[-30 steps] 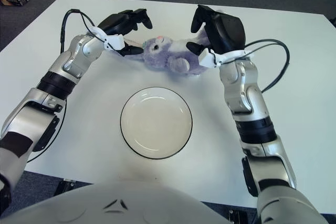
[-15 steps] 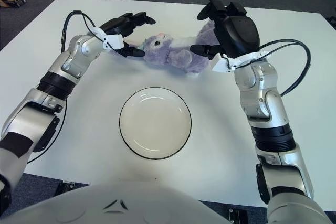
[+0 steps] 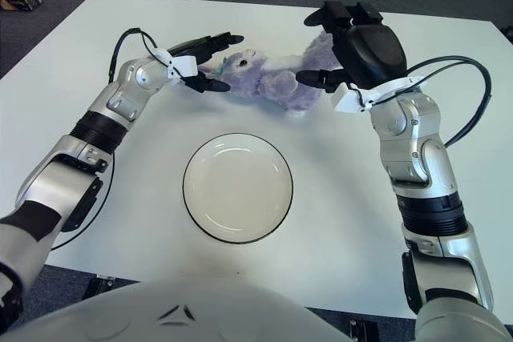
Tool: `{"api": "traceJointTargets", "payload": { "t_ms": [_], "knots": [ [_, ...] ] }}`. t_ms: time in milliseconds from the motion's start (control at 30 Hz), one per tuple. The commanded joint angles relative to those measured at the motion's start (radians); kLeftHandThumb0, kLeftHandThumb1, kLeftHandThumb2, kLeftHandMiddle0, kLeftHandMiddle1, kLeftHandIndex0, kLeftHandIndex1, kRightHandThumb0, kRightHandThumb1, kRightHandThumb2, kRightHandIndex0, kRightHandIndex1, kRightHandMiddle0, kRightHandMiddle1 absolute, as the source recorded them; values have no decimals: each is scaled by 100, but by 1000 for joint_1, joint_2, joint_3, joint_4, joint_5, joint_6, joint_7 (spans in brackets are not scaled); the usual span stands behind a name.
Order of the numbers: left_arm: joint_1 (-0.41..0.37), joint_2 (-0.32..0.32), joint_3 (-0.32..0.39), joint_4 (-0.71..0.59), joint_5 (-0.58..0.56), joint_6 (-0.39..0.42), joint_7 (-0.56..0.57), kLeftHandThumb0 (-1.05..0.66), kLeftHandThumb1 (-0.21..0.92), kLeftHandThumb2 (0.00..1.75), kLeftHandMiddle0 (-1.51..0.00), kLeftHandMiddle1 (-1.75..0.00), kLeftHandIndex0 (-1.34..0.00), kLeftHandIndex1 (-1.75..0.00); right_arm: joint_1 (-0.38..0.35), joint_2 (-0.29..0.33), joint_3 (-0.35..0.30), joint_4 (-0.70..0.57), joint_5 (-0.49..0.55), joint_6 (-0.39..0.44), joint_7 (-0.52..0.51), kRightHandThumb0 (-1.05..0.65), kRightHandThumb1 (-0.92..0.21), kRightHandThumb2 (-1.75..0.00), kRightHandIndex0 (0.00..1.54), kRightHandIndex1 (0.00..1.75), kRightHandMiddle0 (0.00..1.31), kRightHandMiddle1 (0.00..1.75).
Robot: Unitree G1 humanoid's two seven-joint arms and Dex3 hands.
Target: Put the doll into the plate.
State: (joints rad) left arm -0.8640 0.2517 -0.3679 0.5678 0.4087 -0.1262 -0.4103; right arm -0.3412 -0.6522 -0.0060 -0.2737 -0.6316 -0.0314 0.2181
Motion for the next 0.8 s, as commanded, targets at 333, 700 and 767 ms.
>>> {"api": "traceJointTargets", "payload": {
  "t_ms": [333,700,767],
  "knots": [
    [-81,-100,-54,73,76,19,68,-105,85,26,0,0,0,0,-14,-53,-1,-44,-26,26,109,-105,-92,-58,0,21,0,82],
    [-130,-203,-123,231,198,28,281,-105,84,25,0,0,0,0,-6,-35,3,-78,-16,32,133,-105,-92,-52,0,18,0,79],
    [-141,-213,-124,261,204,22,305,-105,84,24,0,0,0,0,2,-30,1,-90,-7,34,135,-105,-92,-50,0,19,0,78]
  ]
}}
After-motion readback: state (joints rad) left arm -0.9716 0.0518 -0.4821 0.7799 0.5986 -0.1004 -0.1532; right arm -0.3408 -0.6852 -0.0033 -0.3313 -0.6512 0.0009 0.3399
